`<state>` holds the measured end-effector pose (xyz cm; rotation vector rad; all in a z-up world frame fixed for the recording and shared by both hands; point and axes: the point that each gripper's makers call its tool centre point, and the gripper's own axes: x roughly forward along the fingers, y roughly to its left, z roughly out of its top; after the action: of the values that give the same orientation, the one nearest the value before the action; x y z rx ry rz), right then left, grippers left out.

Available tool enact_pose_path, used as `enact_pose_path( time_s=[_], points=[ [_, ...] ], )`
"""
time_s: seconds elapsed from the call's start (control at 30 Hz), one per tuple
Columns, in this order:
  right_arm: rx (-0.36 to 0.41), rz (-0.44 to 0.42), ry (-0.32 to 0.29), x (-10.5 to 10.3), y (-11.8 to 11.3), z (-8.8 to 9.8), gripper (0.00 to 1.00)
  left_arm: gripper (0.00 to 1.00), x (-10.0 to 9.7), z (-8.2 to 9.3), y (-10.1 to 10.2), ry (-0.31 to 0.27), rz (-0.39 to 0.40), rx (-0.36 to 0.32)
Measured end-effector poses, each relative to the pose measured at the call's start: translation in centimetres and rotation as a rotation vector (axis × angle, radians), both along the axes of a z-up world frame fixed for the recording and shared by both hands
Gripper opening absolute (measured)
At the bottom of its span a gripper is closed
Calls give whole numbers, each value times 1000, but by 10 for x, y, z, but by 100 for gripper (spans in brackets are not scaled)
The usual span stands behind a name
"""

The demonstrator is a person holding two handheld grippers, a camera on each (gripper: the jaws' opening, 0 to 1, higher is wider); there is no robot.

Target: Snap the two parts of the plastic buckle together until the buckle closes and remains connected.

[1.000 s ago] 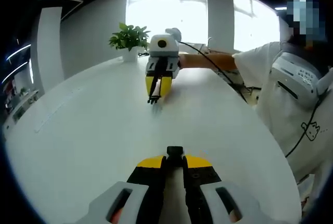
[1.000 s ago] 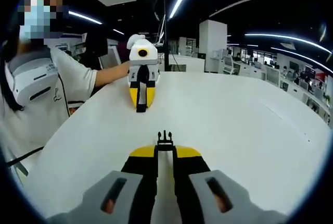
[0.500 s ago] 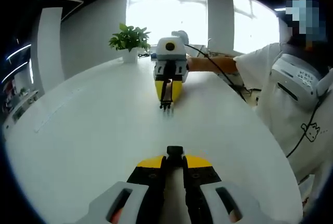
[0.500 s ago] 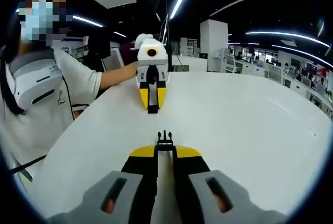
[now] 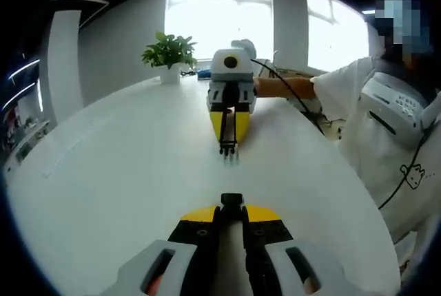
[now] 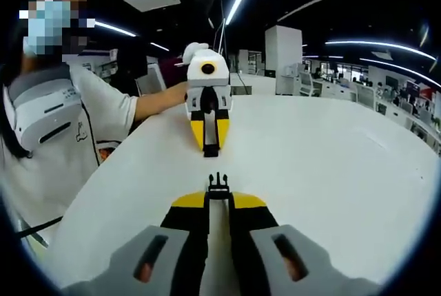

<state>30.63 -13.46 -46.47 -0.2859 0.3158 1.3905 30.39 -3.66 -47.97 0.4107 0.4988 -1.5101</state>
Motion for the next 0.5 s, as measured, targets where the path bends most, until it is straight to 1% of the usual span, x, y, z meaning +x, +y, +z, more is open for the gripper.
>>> enact_pose_path(
  time_s=[0.33,0.5],
  points=[
    [3,-4,-7,-3,3,2,9,12,-3,0,-2,1,-4,-6],
    [-3,5,-9,-6,7,1,9,12,-5,3,-4,-4,0,-23]
  ],
)
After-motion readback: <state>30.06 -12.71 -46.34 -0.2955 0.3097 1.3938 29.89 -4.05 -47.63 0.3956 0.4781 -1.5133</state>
